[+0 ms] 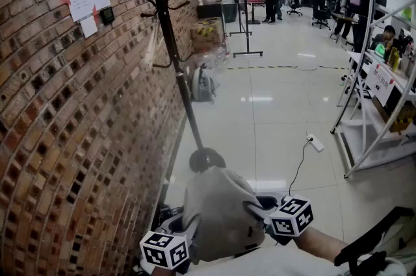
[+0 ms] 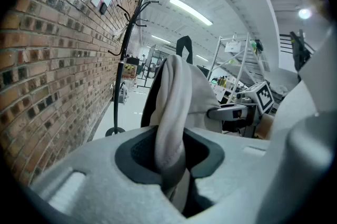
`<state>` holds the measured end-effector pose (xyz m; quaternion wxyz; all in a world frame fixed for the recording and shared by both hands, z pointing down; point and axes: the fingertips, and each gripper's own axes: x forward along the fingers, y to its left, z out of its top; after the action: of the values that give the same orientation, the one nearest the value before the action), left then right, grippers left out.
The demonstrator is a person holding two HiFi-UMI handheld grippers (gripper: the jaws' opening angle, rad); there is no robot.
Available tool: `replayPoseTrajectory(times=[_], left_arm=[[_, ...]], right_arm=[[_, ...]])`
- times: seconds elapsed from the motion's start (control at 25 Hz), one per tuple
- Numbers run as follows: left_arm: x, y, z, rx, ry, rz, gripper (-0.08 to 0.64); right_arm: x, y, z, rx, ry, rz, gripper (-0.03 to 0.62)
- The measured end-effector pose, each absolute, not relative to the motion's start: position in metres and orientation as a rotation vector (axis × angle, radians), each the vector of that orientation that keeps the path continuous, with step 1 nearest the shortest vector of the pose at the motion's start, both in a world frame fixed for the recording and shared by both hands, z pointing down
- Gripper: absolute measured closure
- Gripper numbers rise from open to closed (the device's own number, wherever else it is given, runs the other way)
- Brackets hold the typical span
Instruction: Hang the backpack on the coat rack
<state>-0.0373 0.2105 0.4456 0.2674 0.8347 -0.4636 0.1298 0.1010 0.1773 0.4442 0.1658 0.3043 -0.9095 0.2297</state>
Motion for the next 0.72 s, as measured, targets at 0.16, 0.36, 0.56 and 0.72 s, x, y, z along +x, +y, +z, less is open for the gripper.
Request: replayPoseTrajectory(times=[0.16, 0.36, 0.56, 0.72], left_arm=[[-0.036, 0.154, 0.442, 2.253, -1.265, 0.353, 0.474], [-0.031, 0.09, 0.435, 2.257, -1.289, 0.336, 0.474], [-0.027, 0.043, 0.416, 2.269, -1.323, 0.305, 0.476], [-0.032, 0.013, 0.403, 2.291, -1.344, 0.295, 0.474]], right_arm=[[0.102, 0.126, 0.441, 0.86, -2.6, 0.65, 0.526], [0.107, 0.06, 0.431, 0.848, -2.625, 0.602, 0.526], [0.11, 0.004, 0.409, 0.858, -2.659, 0.533, 0.526], [0.104, -0.032, 0.397, 0.858, -2.684, 0.502, 0.526]])
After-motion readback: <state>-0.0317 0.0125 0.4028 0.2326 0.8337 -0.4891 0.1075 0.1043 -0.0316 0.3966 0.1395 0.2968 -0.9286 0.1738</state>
